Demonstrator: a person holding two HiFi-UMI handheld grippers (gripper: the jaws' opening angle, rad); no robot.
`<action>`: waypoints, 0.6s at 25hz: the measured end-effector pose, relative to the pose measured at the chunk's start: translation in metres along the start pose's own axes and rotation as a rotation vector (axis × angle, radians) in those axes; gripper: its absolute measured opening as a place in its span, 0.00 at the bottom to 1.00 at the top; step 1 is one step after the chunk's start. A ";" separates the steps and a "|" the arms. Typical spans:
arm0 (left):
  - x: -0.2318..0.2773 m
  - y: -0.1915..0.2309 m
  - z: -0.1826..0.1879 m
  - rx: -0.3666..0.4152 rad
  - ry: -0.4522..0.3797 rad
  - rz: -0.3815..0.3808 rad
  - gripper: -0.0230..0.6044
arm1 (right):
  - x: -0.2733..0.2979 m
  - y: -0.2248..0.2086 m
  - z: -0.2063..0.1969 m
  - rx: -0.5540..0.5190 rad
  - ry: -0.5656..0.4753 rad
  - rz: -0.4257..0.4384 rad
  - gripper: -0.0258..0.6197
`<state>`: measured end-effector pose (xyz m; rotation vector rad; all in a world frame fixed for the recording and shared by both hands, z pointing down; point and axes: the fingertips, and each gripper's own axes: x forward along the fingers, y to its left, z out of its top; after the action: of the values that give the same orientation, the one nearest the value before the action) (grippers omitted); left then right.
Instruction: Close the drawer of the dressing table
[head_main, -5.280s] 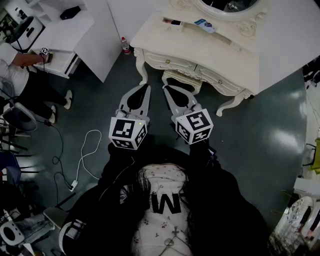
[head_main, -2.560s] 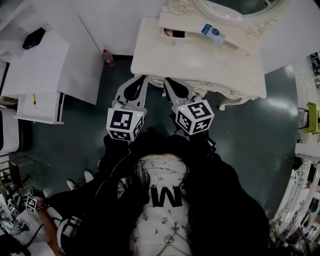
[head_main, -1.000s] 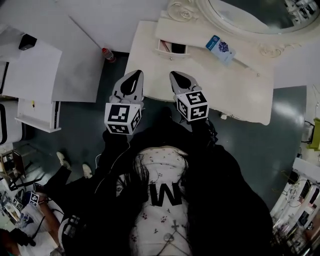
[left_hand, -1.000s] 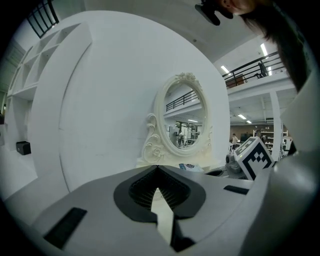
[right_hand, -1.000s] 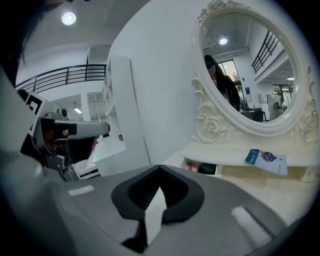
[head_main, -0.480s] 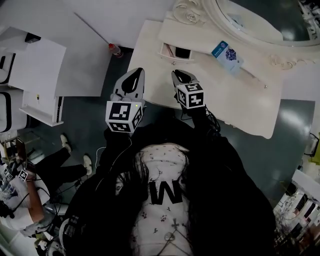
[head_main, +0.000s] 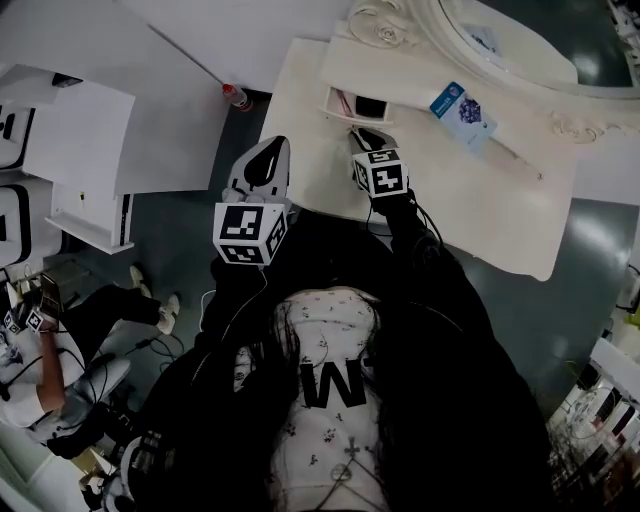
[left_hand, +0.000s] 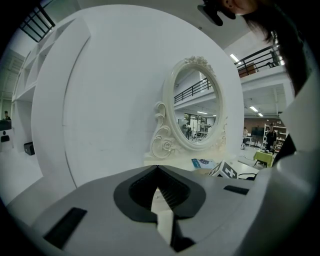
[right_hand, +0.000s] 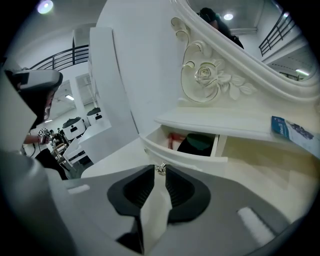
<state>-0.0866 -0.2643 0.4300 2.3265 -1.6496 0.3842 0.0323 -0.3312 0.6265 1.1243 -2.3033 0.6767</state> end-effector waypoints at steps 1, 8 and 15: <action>0.001 0.001 0.000 0.004 0.003 -0.007 0.04 | 0.002 0.000 -0.001 0.001 0.008 -0.001 0.16; 0.011 0.010 0.008 0.049 0.017 -0.073 0.04 | 0.007 -0.003 -0.010 0.048 0.042 -0.059 0.16; 0.017 0.022 0.013 0.084 0.025 -0.115 0.04 | 0.012 -0.004 -0.010 0.049 0.051 -0.099 0.16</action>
<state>-0.1014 -0.2912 0.4258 2.4539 -1.5070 0.4649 0.0313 -0.3343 0.6421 1.2206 -2.1836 0.7187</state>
